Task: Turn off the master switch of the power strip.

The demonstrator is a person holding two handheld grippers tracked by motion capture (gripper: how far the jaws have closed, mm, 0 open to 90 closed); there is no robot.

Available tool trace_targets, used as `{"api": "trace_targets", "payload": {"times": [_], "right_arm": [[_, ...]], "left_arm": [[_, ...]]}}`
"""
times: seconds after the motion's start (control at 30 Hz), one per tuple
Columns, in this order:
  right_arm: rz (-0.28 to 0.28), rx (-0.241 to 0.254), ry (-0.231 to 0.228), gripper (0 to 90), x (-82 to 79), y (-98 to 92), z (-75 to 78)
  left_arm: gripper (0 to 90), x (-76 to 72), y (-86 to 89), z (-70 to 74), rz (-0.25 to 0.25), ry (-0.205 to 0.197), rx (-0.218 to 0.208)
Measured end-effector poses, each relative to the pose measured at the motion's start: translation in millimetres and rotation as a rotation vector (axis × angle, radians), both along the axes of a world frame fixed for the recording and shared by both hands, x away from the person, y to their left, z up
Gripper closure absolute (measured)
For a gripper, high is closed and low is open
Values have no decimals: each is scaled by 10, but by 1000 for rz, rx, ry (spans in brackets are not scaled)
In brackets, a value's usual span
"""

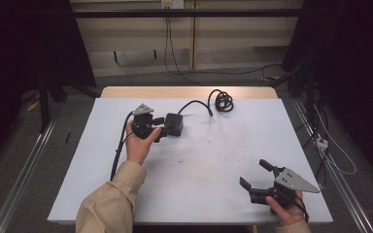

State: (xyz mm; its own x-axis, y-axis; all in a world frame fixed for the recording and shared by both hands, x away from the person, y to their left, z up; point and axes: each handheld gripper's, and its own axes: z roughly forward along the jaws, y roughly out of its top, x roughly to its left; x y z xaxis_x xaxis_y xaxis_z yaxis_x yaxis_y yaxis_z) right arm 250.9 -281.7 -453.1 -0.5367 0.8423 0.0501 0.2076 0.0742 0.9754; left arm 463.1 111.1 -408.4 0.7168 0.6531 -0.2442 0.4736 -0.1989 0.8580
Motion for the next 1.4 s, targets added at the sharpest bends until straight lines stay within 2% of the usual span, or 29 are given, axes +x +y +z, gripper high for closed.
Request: {"api": "trace_targets", "payload": {"times": [0.2,0.43,0.67,0.93,1.07,1.4], "right_arm": [[2,-2,-2,49,0,13,6],[6,2,0,49,3,18,2],[4,3,1,49,3,10,3],[6,1,-3,49,1,16,8],[5,1,-2,49,-1,18,9],[4,3,-4,49,-5,22,13]], "left_arm": [[269,-125,70,-6,-20,12,-10],[224,-256,150,-17,-39,-3,3],[201,-372,250,-78,-54,8,4],[169,-474,385,-112,-47,-1,-1],[164,-520,442,-112,-47,-12,12],[140,-616,588,-127,-35,-12,16]]}}
